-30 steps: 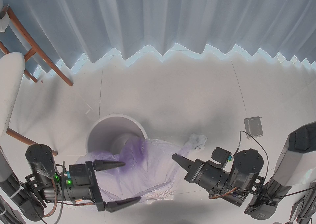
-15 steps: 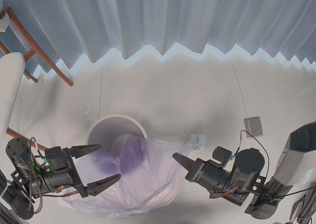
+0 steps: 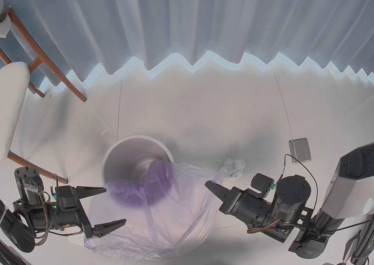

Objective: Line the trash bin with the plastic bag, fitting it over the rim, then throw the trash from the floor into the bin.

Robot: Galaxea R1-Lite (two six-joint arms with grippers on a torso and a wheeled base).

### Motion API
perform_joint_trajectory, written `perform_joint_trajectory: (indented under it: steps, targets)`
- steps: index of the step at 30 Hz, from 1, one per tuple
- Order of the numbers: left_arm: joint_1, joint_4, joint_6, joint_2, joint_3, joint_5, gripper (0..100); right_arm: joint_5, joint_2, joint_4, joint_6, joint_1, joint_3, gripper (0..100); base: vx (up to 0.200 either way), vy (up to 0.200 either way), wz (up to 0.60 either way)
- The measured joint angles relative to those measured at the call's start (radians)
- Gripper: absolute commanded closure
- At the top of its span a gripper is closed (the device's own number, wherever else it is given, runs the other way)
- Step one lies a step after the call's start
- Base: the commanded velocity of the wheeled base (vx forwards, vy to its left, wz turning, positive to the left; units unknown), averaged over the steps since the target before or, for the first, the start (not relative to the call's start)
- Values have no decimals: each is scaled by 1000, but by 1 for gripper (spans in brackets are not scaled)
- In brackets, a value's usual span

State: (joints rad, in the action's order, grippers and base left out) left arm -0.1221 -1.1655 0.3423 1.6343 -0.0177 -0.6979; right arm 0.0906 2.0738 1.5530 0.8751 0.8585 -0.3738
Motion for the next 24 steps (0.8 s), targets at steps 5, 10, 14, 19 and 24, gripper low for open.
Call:
perform_joint_trajectory:
  steps: [5,10,14,19,24]
  targets:
    - [71,-2,6,-26,0,1,0,0,4,0,0,-1,0,100,0,160,0]
    - [109,-14,0,-56,0,5,0,0,8,0,0,-2,0,100,0,200,0]
    - [109,-13,2,-65,0,4,0,0,16,0,0,-2,0,100,0,200,0]
    - [103,-12,8,-69,0,4,0,0,22,0,0,-1,0,100,0,80,0]
    - [74,1,14,-71,0,2,0,0,24,0,-1,-1,0,100,0,0,0]
